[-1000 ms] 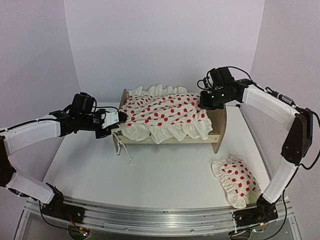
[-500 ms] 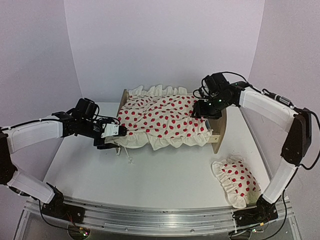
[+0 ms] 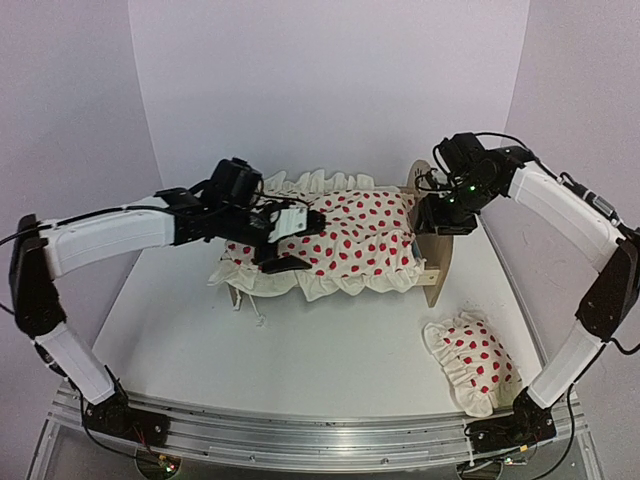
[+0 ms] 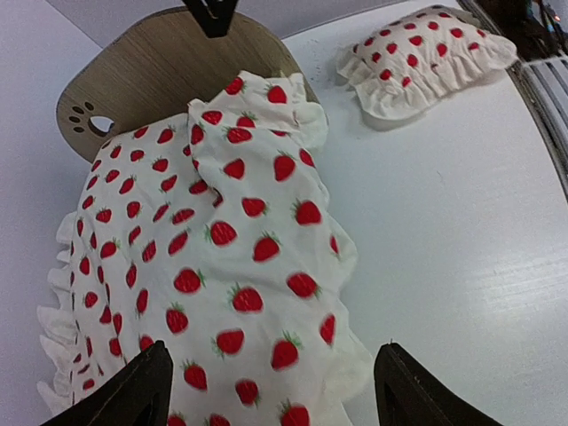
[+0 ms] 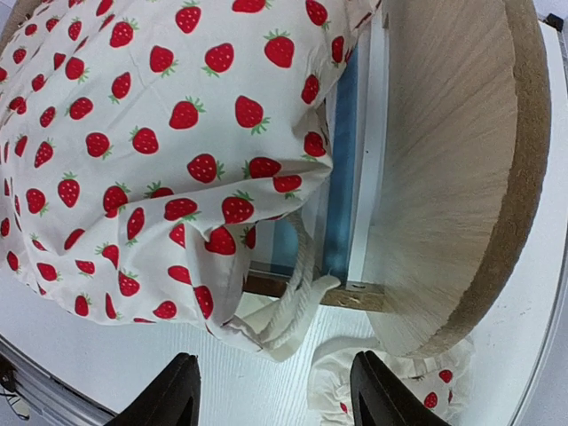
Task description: Set up the pet bed
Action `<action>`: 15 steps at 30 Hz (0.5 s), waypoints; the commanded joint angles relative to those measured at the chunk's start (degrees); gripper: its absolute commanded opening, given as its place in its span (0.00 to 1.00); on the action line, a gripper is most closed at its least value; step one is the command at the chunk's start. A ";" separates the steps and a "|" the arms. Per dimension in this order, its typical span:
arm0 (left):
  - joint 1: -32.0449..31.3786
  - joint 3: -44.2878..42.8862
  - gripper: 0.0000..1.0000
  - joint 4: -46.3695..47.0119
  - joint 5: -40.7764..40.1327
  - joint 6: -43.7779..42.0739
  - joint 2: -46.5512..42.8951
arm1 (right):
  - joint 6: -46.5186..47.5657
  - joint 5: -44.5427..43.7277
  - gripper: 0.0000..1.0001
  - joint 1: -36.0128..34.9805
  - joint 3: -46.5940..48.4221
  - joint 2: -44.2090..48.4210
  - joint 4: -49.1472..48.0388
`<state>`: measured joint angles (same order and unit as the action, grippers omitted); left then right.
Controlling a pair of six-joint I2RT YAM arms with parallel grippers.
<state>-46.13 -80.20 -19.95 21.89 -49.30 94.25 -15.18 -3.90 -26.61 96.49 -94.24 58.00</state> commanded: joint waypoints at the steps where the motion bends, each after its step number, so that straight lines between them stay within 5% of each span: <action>1: -4.01 -14.18 0.79 9.35 -1.22 10.63 13.05 | 0.29 1.72 0.60 1.02 -1.20 3.42 2.53; 9: -6.97 -42.06 0.81 5.73 -5.83 21.48 36.68 | -1.07 2.01 0.62 4.27 -6.66 9.31 2.34; 15: -8.90 -44.22 0.77 8.99 -8.41 20.47 41.14 | 1.07 2.61 0.63 4.88 -8.91 10.90 2.13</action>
<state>-54.20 -121.69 -13.34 16.20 -30.65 134.47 -15.35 -2.74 -21.80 88.64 -84.92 59.96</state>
